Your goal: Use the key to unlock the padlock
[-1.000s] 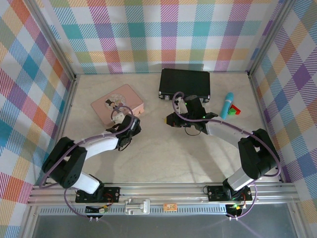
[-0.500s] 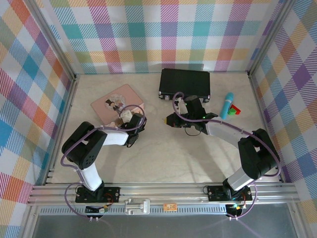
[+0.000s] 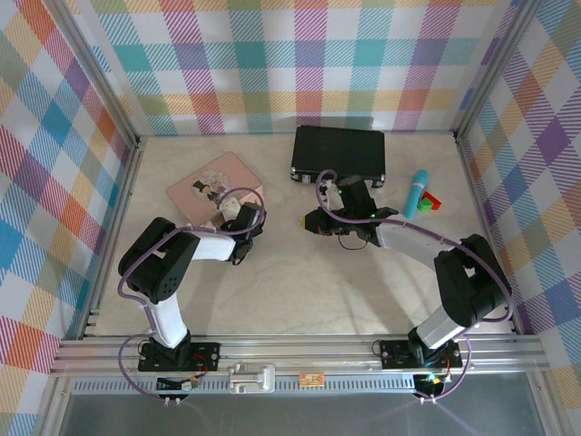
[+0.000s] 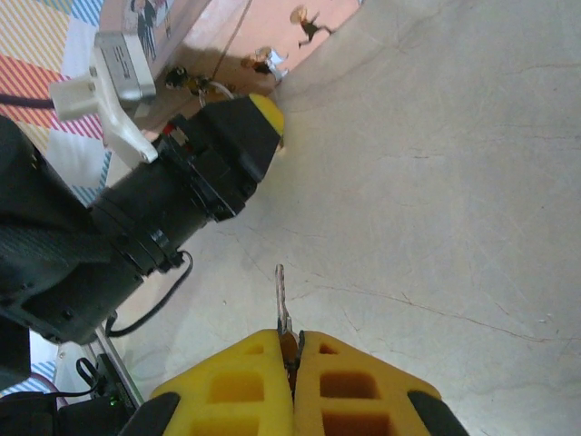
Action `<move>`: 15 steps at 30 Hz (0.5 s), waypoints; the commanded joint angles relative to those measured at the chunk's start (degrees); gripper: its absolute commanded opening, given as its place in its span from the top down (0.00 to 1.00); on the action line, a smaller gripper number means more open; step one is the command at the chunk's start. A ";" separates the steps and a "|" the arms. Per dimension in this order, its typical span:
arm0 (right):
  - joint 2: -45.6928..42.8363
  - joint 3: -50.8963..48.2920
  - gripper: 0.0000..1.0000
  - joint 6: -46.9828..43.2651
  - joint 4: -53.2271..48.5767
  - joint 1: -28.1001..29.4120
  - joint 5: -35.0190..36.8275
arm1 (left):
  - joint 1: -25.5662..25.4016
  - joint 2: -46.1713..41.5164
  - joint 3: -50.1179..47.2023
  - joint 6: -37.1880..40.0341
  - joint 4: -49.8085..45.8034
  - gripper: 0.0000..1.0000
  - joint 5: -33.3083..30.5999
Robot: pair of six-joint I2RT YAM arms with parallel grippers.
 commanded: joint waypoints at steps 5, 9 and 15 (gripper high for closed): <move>2.27 1.27 1.00 1.91 2.95 -0.22 -3.36 | 2.55 2.41 -0.07 0.96 5.04 0.88 12.39; 1.64 0.72 1.00 1.78 2.83 -0.22 -3.20 | 2.96 0.98 -0.67 0.91 5.96 1.00 15.05; 1.58 -0.82 1.00 4.01 5.49 -0.22 -4.96 | 3.62 -4.08 -0.96 -3.14 5.90 1.00 20.77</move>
